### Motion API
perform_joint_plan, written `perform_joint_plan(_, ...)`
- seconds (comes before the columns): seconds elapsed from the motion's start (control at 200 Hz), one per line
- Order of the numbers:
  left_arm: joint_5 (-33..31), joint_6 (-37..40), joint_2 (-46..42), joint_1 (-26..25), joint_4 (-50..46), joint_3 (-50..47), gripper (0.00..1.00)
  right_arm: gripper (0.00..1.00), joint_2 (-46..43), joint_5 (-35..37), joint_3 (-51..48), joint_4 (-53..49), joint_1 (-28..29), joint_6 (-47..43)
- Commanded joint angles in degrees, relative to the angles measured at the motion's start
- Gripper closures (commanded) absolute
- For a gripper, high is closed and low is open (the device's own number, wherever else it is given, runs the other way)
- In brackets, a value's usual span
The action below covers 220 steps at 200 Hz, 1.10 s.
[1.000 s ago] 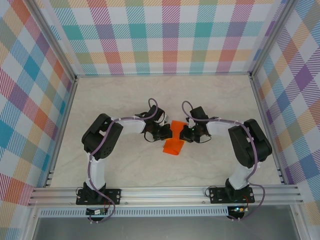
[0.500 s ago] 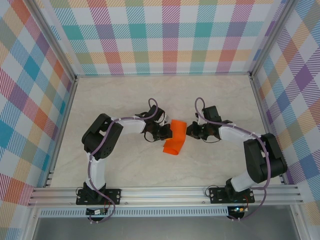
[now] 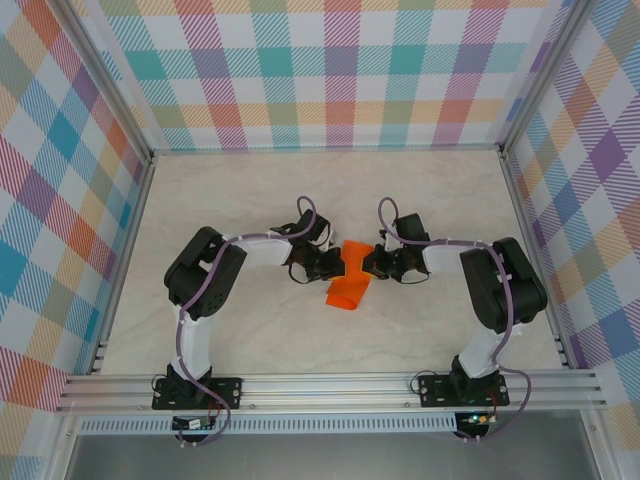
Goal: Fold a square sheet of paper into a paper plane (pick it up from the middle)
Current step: Fold the square sheet of paper in half at the center of the table.
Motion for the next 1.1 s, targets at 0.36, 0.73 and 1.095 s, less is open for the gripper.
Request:
perform_joint_plan(0.36,-13.0,-0.6,7.9,-0.9,-14.1,-5.8,1.00,1.00,-7.9,12.7,-1.9,-3.6,-3.7,-0.7)
perform_joint_plan(0.73,-12.9,-0.5,8.1,-0.9,-14.1,-5.3,1.00,0.99,-3.0,1.1,2.5,2.5,0.7,0.3)
perform_joint_plan(1.095,-13.0,-0.2,8.9,-1.0,-14.9,-5.5,1.00,1.00,4.1,5.0,2.0,7.2,-2.8,4.5)
